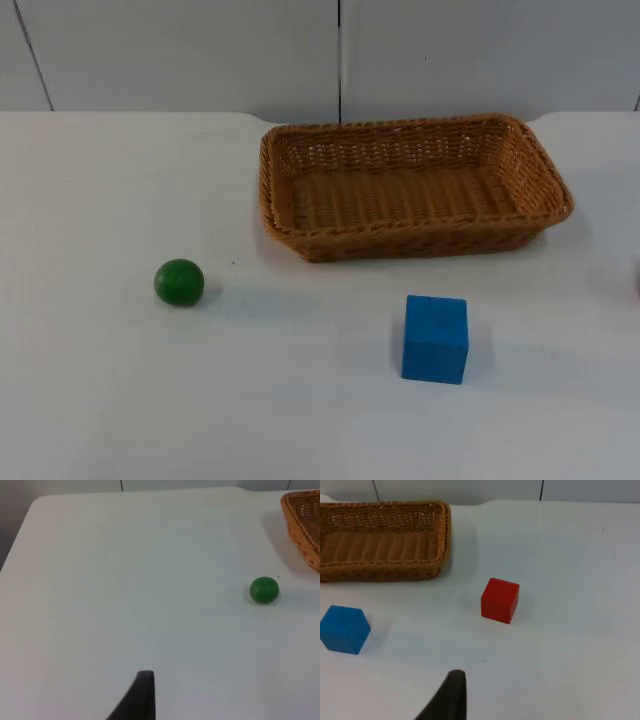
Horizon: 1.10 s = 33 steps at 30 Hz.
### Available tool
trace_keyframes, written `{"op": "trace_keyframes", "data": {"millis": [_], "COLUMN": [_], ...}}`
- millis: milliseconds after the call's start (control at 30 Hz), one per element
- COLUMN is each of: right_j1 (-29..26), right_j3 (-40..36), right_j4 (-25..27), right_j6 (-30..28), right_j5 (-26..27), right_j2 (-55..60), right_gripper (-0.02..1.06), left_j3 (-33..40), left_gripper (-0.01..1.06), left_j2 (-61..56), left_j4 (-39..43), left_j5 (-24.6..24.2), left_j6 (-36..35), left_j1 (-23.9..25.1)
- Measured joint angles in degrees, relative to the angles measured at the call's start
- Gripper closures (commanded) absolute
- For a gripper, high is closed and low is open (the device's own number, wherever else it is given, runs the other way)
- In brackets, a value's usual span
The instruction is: Place all geometric objects except the red cube into the basket.
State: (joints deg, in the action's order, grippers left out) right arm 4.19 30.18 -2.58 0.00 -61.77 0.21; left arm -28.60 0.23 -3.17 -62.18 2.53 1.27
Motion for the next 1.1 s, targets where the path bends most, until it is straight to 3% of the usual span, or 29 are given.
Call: {"op": "trace_keyframes", "data": {"millis": [167,400,767,1100], "right_j1": [0.00,0.00,0.00,0.00], "right_j3": [3.98,9.31,9.88,9.88], "right_j4": [0.00,0.00,0.00,0.00], "right_j6": [0.00,0.00,0.00,0.00], "right_j5": [0.69,5.52,9.41,10.35], "right_j2": [4.03,20.48,39.05,47.78], "right_gripper": [-0.01,-0.01,-0.01,-0.01], "left_j3": [-1.45,-4.85,-5.60,-5.60], "left_gripper": [0.00,0.00,0.00,0.00], "left_j2": [2.64,15.58,31.15,37.26], "left_j4": [0.00,-0.44,-1.50,-1.50], "left_j5": [1.44,4.17,5.67,7.22], "left_j6": [-0.41,-0.62,-0.62,-0.62], "left_j1": [0.00,0.00,0.00,0.00]}}
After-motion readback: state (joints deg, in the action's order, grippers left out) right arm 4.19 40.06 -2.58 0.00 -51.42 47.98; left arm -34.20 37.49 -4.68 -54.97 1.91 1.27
